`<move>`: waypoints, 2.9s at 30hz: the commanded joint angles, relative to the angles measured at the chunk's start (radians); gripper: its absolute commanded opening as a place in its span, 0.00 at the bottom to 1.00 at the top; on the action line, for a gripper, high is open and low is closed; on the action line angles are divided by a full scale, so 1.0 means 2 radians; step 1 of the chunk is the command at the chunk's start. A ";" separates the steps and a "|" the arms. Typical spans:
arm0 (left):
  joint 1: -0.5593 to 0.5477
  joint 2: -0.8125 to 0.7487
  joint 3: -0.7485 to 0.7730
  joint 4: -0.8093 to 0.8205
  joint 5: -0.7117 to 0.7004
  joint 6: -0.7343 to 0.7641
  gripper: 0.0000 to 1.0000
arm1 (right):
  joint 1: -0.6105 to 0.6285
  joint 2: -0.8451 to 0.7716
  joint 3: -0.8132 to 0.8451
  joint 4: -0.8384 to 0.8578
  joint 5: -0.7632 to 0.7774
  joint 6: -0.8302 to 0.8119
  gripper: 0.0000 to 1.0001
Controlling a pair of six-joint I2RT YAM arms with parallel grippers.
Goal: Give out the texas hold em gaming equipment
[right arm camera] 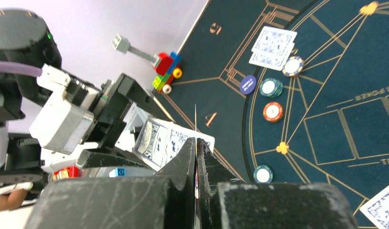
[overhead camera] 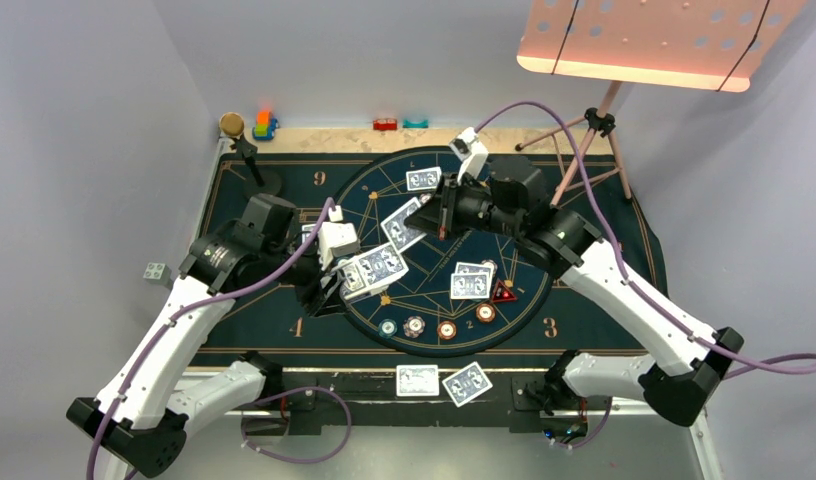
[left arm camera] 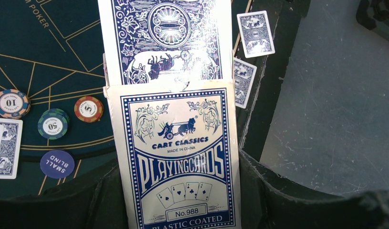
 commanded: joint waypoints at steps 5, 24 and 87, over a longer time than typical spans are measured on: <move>0.002 -0.012 -0.005 0.005 0.018 -0.002 0.00 | -0.047 0.000 0.073 -0.041 0.028 -0.061 0.00; 0.002 -0.042 -0.006 -0.020 0.018 0.007 0.00 | -0.020 0.267 0.176 -0.177 0.397 -0.164 0.00; 0.003 -0.043 0.012 -0.032 0.017 0.011 0.01 | -0.100 0.331 0.129 -0.068 0.169 -0.103 0.86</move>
